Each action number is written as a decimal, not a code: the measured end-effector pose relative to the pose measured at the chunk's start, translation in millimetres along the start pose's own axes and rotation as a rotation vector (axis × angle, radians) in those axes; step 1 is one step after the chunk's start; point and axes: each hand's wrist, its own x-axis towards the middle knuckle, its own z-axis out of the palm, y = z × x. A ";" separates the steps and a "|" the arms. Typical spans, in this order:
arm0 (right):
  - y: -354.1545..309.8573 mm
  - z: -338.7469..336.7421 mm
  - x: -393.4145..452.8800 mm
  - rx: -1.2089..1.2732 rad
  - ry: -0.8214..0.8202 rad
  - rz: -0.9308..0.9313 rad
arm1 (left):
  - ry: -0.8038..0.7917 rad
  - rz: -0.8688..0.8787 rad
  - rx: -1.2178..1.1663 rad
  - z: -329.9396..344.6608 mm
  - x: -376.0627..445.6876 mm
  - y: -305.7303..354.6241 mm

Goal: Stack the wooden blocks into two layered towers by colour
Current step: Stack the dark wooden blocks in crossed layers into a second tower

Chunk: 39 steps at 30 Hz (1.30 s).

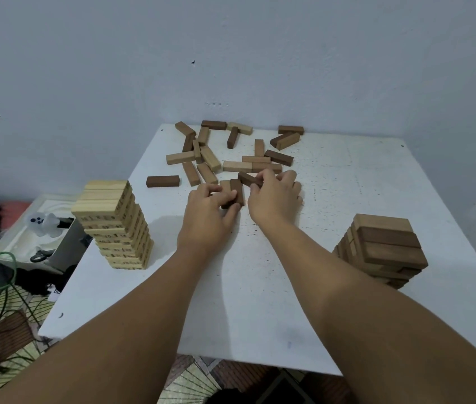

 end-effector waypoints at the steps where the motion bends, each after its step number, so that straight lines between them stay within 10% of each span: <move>1: 1.1 -0.5 -1.6 -0.001 -0.004 0.008 | -0.001 -0.003 0.002 -0.5 0.4 0.2; 39: 65.6 -45.4 -132.0 0.037 -0.110 -0.163 | -0.170 -0.063 0.027 -28.2 -104.8 43.1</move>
